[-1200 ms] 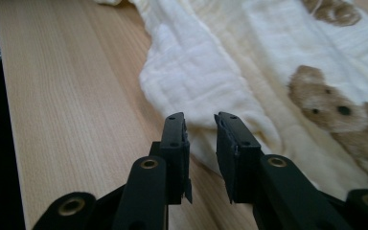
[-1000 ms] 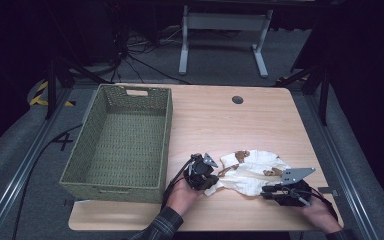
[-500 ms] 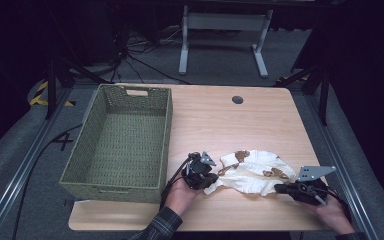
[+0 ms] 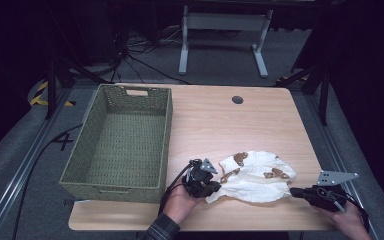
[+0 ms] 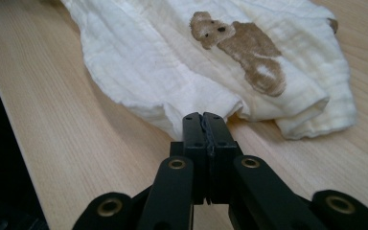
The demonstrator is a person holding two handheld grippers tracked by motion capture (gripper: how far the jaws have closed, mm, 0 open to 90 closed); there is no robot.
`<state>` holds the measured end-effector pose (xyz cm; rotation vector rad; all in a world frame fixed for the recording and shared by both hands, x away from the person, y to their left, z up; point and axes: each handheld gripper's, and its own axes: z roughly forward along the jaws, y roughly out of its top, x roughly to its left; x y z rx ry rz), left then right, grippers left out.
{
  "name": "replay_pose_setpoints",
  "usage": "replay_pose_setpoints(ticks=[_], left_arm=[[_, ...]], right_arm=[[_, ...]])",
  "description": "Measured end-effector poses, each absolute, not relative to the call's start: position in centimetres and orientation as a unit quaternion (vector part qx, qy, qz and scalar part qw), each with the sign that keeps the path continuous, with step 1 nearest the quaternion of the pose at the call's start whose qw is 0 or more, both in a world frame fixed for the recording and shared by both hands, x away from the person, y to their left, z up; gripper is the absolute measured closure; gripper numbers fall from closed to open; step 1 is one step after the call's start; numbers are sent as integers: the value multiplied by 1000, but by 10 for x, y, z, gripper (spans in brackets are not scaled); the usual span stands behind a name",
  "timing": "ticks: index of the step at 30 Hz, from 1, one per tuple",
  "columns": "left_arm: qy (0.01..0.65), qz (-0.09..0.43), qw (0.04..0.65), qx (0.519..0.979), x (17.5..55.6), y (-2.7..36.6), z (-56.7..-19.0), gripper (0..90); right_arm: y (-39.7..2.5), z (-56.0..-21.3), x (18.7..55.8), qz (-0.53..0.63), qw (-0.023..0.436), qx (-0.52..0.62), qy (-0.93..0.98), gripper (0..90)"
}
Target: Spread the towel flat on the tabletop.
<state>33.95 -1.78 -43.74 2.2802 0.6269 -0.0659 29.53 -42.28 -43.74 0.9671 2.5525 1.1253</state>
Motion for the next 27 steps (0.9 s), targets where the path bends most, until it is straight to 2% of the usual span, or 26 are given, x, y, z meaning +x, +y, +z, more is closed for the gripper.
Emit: replay_pose_setpoints(ticks=[2,4,9,18,27], left_arm=[[244,-22,379,892,339,-19,-438,764],[247,-22,378,892,339,-18,-437,744],[255,-13,388,886,340,-16,-437,631],[260,-2,398,880,347,-19,-430,594],[261,15,399,879,369,-27,-422,591]], right_arm=[[-425,-439,292,379,94,323,862,885],[-425,-439,291,381,93,324,861,862],[-425,-437,293,391,94,327,855,733],[-419,-433,300,400,93,326,852,687],[-409,-429,312,403,100,319,852,686]])
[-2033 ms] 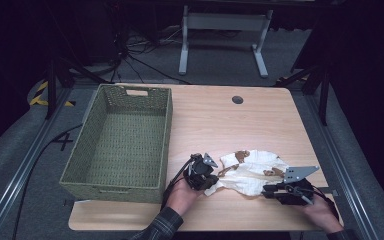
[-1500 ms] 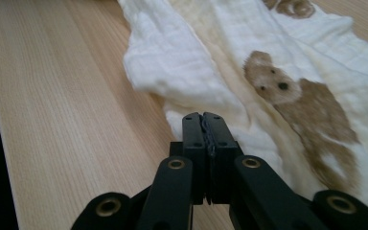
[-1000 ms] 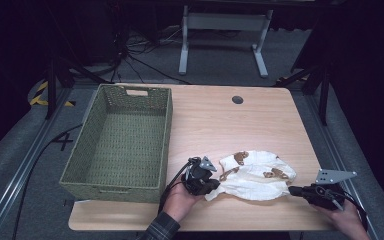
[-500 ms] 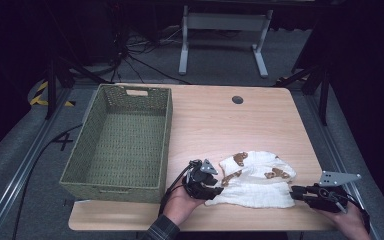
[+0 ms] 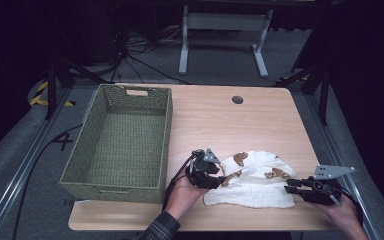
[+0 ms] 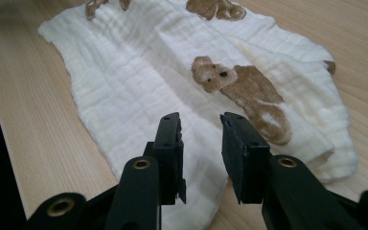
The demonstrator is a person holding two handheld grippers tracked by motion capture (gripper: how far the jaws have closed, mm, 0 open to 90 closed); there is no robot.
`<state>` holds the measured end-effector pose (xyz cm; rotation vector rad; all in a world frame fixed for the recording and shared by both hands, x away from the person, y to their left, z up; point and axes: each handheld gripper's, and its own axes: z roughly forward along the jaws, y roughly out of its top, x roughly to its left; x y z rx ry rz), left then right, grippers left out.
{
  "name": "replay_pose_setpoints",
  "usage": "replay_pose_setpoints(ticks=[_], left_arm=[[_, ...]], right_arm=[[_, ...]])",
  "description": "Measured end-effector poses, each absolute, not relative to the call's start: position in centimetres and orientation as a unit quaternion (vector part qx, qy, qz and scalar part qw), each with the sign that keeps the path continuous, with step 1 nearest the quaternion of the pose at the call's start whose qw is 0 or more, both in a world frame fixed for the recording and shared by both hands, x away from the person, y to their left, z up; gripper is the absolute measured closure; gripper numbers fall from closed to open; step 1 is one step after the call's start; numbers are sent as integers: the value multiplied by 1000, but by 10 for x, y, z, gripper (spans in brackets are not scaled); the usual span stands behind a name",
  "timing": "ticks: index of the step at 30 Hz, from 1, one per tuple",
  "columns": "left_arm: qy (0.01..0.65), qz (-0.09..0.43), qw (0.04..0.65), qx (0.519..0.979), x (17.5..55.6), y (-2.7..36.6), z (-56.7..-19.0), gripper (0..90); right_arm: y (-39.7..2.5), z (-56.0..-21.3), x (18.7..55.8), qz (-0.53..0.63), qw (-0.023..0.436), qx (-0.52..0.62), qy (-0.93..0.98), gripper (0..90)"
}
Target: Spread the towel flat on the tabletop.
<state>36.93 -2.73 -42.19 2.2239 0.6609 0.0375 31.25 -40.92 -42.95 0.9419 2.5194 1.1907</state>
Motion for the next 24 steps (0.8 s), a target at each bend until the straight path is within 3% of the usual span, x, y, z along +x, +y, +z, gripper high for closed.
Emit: replay_pose_setpoints(ticks=[13,24], left_arm=[[277,52,392,876,408,-45,-414,594],[302,41,374,876,434,-55,-432,592]], right_arm=[[-399,-424,330,412,106,310,850,691],[-392,-420,345,414,111,311,848,691]])
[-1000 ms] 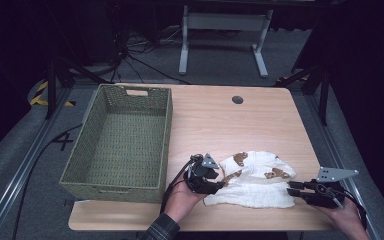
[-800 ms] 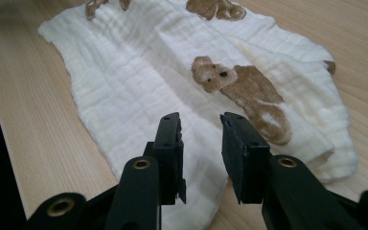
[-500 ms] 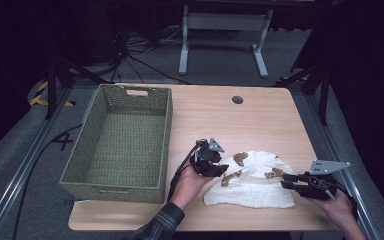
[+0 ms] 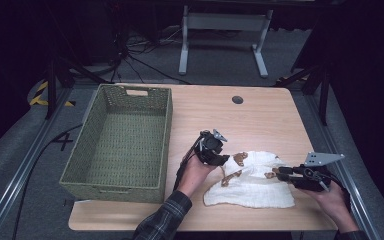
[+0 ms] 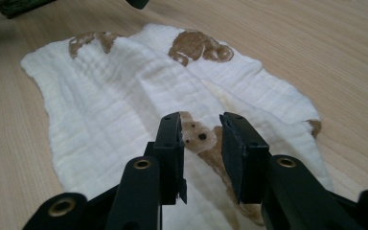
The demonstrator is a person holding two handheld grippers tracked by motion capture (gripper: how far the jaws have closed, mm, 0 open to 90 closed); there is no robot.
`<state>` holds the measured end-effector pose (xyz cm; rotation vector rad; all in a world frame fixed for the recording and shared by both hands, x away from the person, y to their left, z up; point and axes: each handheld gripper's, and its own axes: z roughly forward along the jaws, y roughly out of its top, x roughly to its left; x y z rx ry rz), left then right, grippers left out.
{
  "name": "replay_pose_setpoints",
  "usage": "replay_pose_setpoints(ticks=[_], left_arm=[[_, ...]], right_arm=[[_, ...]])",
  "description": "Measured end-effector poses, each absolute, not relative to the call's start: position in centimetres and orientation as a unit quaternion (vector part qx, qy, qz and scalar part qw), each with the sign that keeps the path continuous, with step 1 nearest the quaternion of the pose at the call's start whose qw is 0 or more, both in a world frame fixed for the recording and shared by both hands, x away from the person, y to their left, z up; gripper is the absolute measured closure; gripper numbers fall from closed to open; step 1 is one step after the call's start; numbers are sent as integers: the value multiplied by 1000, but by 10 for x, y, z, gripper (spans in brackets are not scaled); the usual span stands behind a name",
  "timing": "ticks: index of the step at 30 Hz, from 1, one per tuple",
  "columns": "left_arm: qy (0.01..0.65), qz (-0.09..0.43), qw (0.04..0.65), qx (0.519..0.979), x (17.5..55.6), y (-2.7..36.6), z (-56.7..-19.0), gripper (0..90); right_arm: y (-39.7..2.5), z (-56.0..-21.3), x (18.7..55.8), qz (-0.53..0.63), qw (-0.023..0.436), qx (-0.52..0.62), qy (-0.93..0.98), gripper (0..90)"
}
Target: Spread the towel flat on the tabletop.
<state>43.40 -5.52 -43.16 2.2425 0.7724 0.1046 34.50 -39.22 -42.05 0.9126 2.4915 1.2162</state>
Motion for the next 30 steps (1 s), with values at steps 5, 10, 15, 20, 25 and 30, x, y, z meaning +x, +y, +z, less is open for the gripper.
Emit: replay_pose_setpoints(ticks=[5,10,15,20,25,30], left_arm=[[300,32,359,883,441,-58,-439,579],[305,26,353,884,445,-60,-445,571],[297,16,350,888,446,-64,-451,570],[289,16,353,890,443,-67,-449,567],[277,14,347,896,442,-71,-454,612],[267,15,341,901,440,-73,-454,791]], right_arm=[[-392,-419,355,415,119,314,846,691],[-393,-420,364,412,122,321,844,691],[-396,-419,371,409,129,330,840,690],[-402,-418,381,408,137,345,834,691],[-409,-421,397,400,140,365,829,691],[-413,-431,411,386,136,381,829,694]])
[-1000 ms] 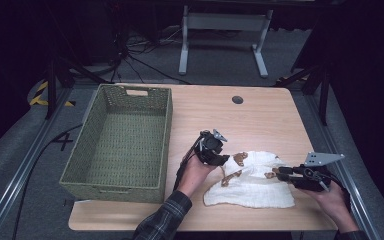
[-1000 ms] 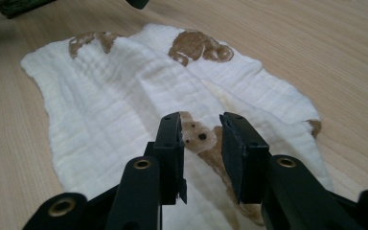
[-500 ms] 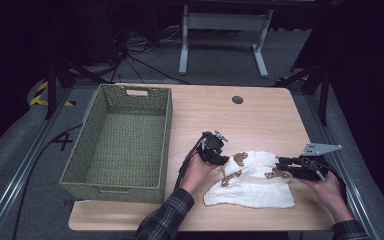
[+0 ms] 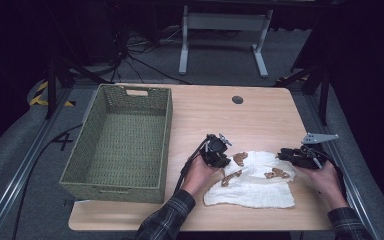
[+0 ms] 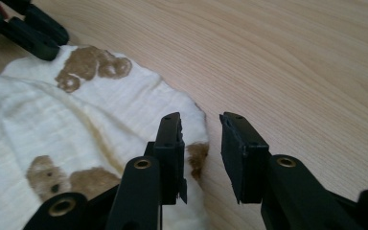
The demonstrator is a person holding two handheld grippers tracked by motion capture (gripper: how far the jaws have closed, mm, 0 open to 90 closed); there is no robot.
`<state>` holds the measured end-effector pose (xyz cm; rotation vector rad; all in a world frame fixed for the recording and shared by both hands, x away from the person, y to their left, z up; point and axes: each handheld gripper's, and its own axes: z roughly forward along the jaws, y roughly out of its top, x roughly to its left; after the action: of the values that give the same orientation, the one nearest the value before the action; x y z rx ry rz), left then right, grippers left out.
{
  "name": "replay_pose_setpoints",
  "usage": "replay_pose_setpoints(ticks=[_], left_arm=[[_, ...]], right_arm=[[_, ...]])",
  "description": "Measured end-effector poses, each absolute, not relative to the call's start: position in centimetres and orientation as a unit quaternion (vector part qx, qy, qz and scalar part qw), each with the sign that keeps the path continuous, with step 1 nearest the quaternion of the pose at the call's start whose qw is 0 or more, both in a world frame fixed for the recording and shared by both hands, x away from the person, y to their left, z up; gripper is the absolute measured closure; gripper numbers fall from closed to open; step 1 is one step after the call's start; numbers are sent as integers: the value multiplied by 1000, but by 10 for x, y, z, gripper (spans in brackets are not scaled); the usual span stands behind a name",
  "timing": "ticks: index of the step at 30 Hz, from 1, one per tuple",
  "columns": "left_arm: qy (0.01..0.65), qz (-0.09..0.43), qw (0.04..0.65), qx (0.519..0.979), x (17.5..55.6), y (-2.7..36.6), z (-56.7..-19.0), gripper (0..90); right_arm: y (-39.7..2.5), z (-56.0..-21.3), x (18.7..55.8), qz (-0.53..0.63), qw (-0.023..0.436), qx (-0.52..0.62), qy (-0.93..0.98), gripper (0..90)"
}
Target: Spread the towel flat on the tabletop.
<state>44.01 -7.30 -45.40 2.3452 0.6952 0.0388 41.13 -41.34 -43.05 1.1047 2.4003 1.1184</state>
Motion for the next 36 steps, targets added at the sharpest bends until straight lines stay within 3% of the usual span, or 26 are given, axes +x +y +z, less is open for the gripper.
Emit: replay_pose_setpoints(ticks=[2,10,12,16,27,36], left_arm=[[269,13,345,899,439,-73,-453,857],[271,19,365,891,437,-66,-444,883],[269,23,369,889,437,-65,-441,886],[269,36,378,885,435,-63,-435,887],[265,107,421,861,419,-41,-390,887],[236,101,429,866,384,-34,-378,885]], right_arm=[[-414,-434,415,386,128,387,828,695],[-407,-444,418,363,106,388,840,719],[-404,-448,418,352,107,387,845,808],[-404,-443,415,360,119,383,842,883],[-392,-406,392,412,183,338,826,886],[-367,-408,354,411,159,290,850,886]])
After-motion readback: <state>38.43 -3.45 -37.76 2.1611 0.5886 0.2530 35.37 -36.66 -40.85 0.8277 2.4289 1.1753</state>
